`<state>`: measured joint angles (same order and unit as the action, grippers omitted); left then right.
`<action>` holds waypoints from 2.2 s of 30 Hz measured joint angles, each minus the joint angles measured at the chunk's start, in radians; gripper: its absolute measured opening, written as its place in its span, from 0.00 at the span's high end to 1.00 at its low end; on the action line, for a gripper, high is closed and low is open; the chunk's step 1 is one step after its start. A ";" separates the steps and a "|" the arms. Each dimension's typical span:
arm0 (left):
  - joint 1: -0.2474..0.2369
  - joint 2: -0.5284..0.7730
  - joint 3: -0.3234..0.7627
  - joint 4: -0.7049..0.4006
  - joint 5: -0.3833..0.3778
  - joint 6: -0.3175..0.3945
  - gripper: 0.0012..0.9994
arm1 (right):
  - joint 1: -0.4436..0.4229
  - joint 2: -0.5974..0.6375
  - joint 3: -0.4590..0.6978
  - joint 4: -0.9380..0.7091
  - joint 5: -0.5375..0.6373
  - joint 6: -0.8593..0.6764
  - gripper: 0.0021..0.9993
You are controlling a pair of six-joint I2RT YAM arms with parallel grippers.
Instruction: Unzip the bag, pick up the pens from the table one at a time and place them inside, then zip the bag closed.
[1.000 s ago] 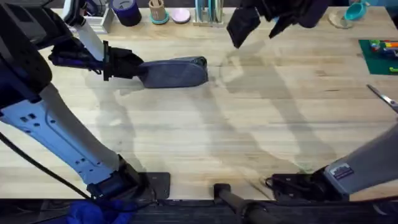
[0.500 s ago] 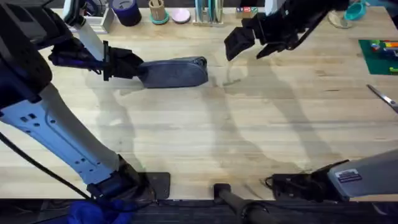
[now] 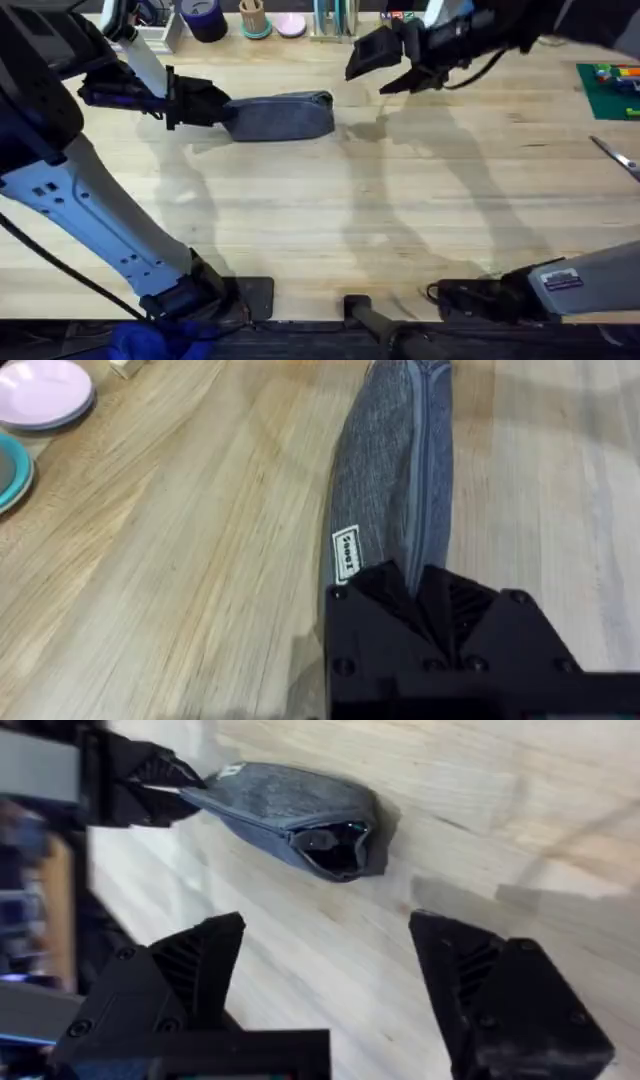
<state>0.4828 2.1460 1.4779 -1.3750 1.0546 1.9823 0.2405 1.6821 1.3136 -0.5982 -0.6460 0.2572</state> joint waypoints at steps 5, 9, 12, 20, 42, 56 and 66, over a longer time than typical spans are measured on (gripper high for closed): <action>0.000 0.000 0.000 0.000 0.000 0.000 0.96 | -0.014 0.000 -0.112 0.171 -0.104 0.092 0.00; 0.000 0.000 0.000 0.000 0.000 0.000 0.96 | -0.009 0.026 -0.151 0.261 -0.170 0.191 0.00; 0.000 0.000 0.000 0.000 0.000 0.000 0.96 | -0.001 0.057 -0.153 0.309 -0.194 0.222 0.00; 0.000 0.000 0.000 0.000 0.000 0.000 0.96 | 0.065 0.139 -0.153 0.429 -0.216 0.286 0.00; 0.000 0.000 0.000 0.000 0.000 0.000 0.96 | 0.107 0.238 -0.161 0.674 -0.213 0.429 0.00; 0.000 0.000 0.000 0.000 0.000 0.000 0.96 | 0.155 0.238 -0.162 0.725 -0.169 0.477 0.00; 0.000 0.000 0.000 0.000 0.000 0.000 0.96 | 0.154 0.238 -0.163 0.797 -0.184 0.521 0.00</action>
<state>0.4828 2.1460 1.4780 -1.3750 1.0544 1.9823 0.3946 1.9200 1.1507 0.1988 -0.8301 0.7782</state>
